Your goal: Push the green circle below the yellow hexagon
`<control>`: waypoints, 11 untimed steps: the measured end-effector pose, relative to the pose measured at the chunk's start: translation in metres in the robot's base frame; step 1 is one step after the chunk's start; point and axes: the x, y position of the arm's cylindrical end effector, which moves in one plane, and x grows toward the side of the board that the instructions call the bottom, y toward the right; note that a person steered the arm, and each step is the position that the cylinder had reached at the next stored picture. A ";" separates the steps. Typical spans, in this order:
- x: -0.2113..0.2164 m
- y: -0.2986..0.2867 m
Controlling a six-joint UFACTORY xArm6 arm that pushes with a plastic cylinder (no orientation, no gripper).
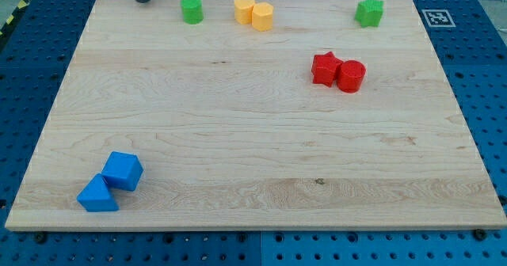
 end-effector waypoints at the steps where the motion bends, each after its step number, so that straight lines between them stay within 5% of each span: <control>1: 0.000 0.043; 6: 0.072 0.110; 11: 0.164 0.075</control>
